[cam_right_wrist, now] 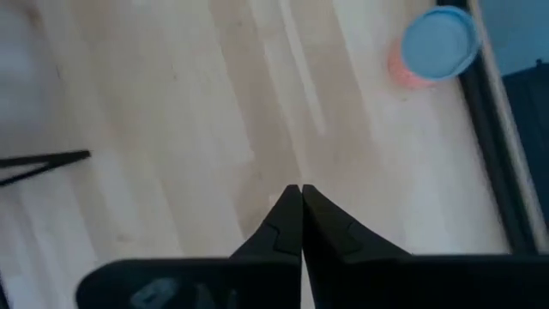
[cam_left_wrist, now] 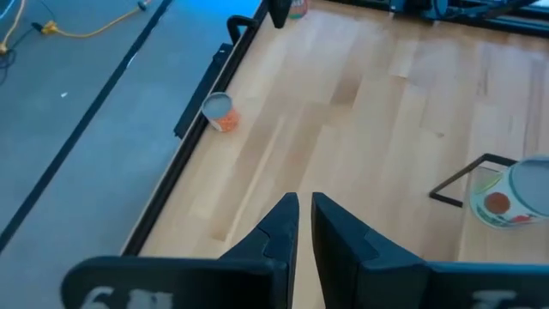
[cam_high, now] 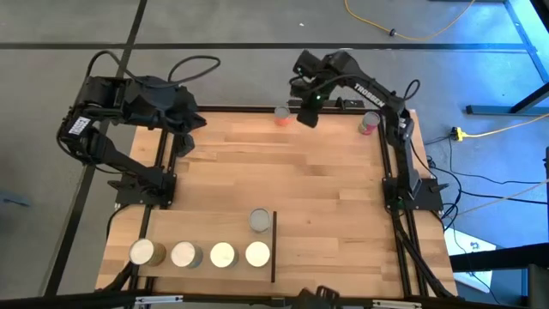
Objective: Pick and place cans onto a shelf
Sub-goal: Put the canned chicken soup on the shelf
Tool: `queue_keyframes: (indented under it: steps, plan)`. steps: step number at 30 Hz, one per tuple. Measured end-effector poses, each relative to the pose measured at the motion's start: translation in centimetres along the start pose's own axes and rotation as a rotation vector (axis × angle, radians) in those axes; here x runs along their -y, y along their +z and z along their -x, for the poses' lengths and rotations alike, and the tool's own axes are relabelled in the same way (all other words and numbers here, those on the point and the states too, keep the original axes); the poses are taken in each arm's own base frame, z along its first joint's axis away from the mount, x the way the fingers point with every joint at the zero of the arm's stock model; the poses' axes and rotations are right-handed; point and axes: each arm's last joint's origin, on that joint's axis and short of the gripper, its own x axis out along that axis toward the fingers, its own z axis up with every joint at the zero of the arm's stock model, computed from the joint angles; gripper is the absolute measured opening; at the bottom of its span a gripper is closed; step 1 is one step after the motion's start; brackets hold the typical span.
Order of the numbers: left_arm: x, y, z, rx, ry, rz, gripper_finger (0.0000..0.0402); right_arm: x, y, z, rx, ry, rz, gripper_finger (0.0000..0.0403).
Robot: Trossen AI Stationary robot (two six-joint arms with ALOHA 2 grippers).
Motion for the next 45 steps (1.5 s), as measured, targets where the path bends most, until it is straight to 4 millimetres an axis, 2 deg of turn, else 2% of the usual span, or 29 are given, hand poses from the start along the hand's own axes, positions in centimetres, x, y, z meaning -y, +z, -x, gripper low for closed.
queue_keyframes:
  steps: [9,18,22,37,42,45]
  plan:
    - [-0.1,0.0,0.0,0.007,0.032,0.074,0.0027,3.6,-0.9,1.1,0.02,-0.022,0.074,0.0002]
    - [-0.3,0.1,0.0,0.026,0.105,0.134,0.0027,5.5,-1.3,1.5,0.043,-0.034,0.108,0.0002]
    - [-0.3,0.1,0.0,0.026,0.106,0.134,0.0027,5.5,-1.1,1.1,0.078,0.024,0.125,0.0002]
    - [-0.3,0.1,0.0,0.026,0.108,0.134,0.0027,7.1,-3.1,-3.9,-0.132,0.093,0.077,0.0002]
    - [-0.3,0.1,0.0,0.026,0.107,0.134,0.0027,8.1,-4.3,-5.2,-0.28,-0.043,0.043,0.0002]
    - [-0.3,0.1,0.0,0.026,0.107,0.134,0.0027,9.3,-5.3,-5.6,-0.348,-0.118,-0.1,0.0002]
